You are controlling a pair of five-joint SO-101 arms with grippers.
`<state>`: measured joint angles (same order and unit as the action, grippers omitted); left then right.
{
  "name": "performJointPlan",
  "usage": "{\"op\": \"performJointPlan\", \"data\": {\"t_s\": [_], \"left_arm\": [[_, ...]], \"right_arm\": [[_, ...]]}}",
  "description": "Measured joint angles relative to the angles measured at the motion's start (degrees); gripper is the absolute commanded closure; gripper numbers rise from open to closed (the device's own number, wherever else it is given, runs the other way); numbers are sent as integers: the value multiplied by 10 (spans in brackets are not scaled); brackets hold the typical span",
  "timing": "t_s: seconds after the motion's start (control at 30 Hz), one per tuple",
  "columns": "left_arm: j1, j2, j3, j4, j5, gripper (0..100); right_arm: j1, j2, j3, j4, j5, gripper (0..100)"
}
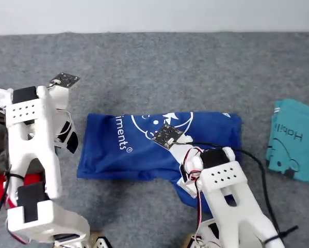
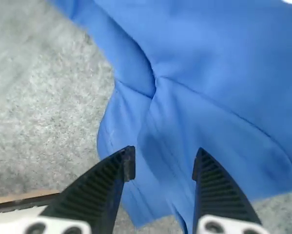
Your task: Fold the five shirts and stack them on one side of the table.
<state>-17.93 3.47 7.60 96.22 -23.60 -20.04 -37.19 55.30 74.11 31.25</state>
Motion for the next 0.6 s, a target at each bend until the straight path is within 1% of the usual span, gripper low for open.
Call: {"op": "performJointPlan", "data": {"t_s": [0.27, 0.43, 0.6], "left_arm": [[0, 0, 0, 0, 0, 848], [0, 0, 0, 0, 0, 848], [0, 0, 0, 0, 0, 848]], "right_arm": [[-1, 148, -4, -45, -4, 803], [2, 209, -39, -49, -4, 906], [4, 220, -55, -50, -4, 920]]}}
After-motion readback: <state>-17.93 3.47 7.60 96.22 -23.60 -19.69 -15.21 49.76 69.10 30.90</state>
